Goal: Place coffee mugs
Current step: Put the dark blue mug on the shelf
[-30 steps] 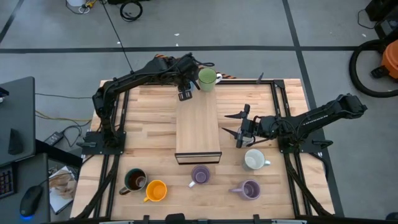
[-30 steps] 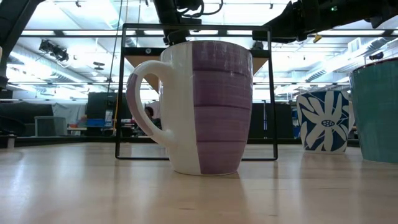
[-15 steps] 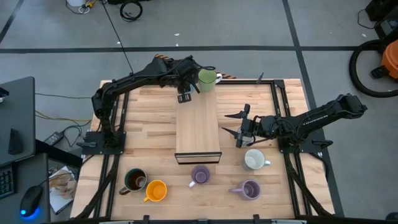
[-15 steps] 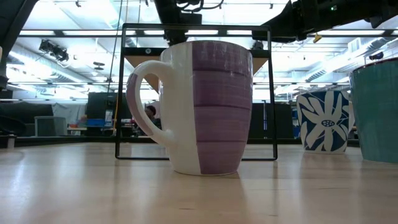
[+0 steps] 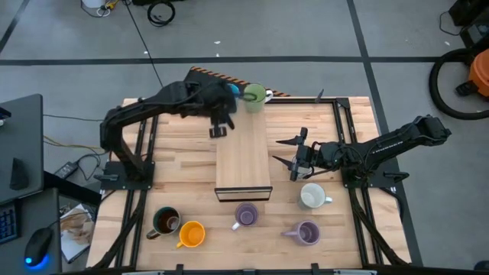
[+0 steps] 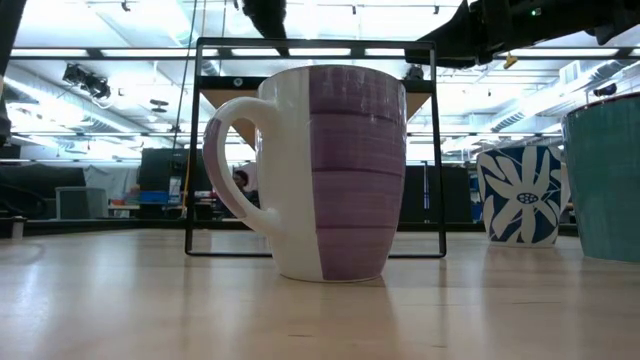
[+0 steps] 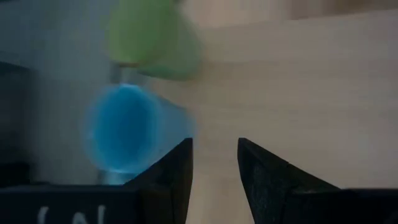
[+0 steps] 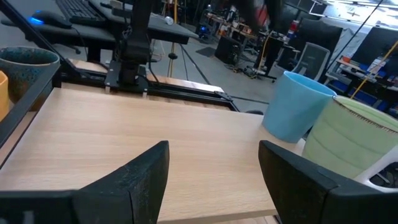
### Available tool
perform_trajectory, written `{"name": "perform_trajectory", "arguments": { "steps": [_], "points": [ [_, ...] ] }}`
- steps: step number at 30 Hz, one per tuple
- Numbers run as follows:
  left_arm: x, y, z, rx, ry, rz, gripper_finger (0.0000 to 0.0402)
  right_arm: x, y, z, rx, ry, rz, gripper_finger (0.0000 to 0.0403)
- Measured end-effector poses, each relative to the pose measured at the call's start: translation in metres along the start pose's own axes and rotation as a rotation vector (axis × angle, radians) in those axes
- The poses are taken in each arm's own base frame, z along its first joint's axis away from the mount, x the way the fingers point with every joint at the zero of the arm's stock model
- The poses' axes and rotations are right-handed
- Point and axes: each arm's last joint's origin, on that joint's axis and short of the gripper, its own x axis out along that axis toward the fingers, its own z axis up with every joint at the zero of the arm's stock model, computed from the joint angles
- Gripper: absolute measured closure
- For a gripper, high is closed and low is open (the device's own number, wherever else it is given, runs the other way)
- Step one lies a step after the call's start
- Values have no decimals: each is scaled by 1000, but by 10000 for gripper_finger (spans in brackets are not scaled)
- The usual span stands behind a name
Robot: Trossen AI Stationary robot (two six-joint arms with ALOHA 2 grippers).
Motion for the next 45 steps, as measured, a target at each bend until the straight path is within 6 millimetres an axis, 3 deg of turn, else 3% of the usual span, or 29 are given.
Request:
{"name": "perform_trajectory", "arguments": {
  "steps": [5,9,15,20,25,33,40,45],
  "points": [
    [-14,-32,-7,-89,59,-282,269,0,0,0,-17,2,-2,149],
    [-26,-62,-10,-170,144,-382,269,0,0,-1,-31,11,0,149],
    [-31,-122,-27,-155,253,-261,269,0,0,-1,-51,12,3,149],
    [-39,-158,-49,-239,276,-222,269,0,0,-1,-56,9,2,149],
    [-48,-187,-80,-371,314,-185,269,0,1,-1,-56,8,4,149],
    [-52,-235,-123,-619,559,-222,269,0,1,-1,-64,7,4,149],
    [-62,-273,-133,-734,544,-351,269,0,0,-1,-66,7,3,149],
    [-65,-286,-139,-799,567,-336,269,0,0,-1,-74,8,3,149]
  ]
}}
